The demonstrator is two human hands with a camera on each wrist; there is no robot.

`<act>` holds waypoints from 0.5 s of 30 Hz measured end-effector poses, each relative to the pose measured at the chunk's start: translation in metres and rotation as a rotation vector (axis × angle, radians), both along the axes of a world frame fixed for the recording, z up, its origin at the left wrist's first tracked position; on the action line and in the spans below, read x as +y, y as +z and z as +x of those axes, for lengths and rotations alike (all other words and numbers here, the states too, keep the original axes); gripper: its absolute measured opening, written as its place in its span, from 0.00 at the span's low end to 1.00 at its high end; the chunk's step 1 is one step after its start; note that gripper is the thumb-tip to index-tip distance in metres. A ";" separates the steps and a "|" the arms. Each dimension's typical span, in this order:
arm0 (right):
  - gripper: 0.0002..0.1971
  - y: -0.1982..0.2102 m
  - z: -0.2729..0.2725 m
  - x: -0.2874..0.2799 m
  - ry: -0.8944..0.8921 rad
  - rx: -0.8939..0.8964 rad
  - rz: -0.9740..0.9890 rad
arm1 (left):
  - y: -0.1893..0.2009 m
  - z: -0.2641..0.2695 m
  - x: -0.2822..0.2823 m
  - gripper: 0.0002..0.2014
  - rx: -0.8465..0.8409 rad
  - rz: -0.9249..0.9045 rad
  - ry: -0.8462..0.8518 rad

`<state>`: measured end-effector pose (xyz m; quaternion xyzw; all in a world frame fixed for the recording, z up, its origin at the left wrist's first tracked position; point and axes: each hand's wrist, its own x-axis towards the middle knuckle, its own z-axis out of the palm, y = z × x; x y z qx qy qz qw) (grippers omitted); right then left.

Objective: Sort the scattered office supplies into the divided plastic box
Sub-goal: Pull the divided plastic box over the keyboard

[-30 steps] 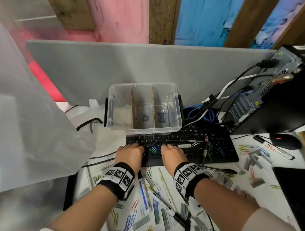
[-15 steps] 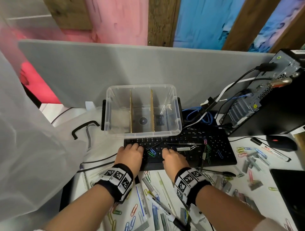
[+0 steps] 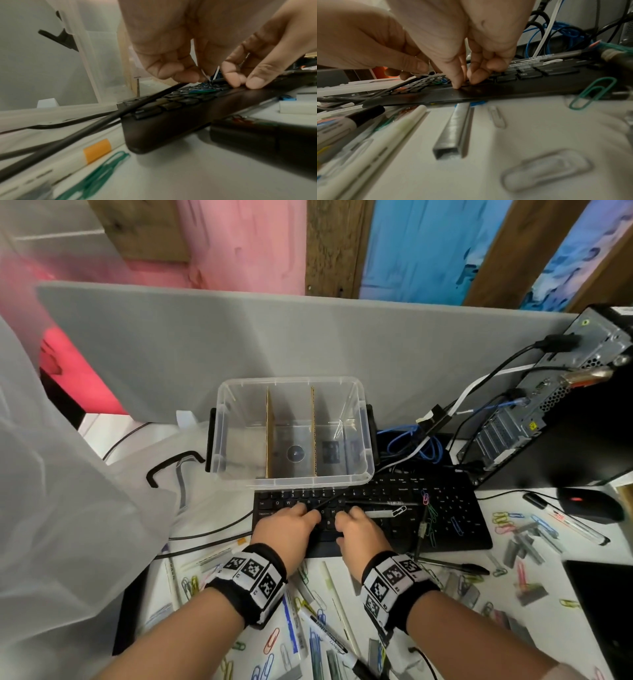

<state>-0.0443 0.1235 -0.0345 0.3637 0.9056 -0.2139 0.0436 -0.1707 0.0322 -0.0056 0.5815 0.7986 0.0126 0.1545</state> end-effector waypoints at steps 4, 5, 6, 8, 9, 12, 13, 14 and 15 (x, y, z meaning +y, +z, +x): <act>0.07 0.005 0.004 0.002 -0.068 0.114 -0.045 | -0.004 0.000 0.003 0.16 0.072 -0.019 -0.017; 0.08 0.006 0.006 0.005 -0.107 0.148 -0.059 | -0.005 0.000 0.004 0.16 0.085 -0.027 -0.018; 0.08 0.007 0.007 0.009 -0.146 0.171 -0.074 | -0.006 -0.001 0.004 0.16 0.095 -0.034 -0.021; 0.07 0.008 0.012 0.016 -0.196 0.182 -0.095 | -0.007 -0.002 0.005 0.16 0.115 -0.043 -0.031; 0.07 0.009 0.014 0.019 -0.204 0.181 -0.097 | -0.007 -0.002 0.006 0.16 0.128 -0.044 -0.037; 0.07 0.007 0.019 0.023 -0.183 0.157 -0.078 | -0.007 -0.003 0.007 0.15 0.149 -0.049 -0.047; 0.07 0.006 0.019 0.024 -0.173 0.145 -0.073 | -0.006 -0.002 0.008 0.15 0.153 -0.052 -0.045; 0.07 0.005 0.020 0.025 -0.167 0.136 -0.069 | -0.006 -0.002 0.008 0.15 0.156 -0.054 -0.043; 0.07 0.005 0.020 0.026 -0.168 0.130 -0.065 | -0.005 -0.002 0.009 0.15 0.159 -0.054 -0.044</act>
